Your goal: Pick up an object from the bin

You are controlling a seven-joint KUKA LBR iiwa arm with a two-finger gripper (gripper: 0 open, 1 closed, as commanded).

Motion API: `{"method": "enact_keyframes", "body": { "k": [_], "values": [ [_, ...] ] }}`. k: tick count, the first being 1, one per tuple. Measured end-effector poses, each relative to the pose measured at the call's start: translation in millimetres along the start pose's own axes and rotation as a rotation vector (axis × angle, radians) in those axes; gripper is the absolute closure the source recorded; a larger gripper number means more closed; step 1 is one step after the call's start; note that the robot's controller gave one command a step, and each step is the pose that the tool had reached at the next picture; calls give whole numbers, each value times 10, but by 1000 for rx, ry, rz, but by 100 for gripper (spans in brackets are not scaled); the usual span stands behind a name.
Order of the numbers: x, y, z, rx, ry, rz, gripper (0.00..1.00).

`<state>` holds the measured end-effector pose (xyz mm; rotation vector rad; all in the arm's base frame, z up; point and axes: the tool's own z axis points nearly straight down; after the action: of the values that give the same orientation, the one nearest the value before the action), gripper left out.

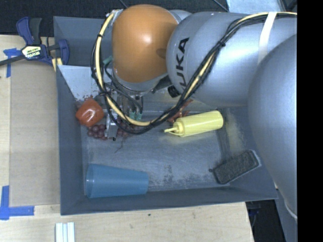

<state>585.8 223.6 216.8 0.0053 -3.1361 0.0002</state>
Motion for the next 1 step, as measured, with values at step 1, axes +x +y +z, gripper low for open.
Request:
{"method": "enact_keyframes", "body": {
  "k": [1],
  "values": [
    [-22, -13, -48, -1, -9, 4, 0]
  ]
}}
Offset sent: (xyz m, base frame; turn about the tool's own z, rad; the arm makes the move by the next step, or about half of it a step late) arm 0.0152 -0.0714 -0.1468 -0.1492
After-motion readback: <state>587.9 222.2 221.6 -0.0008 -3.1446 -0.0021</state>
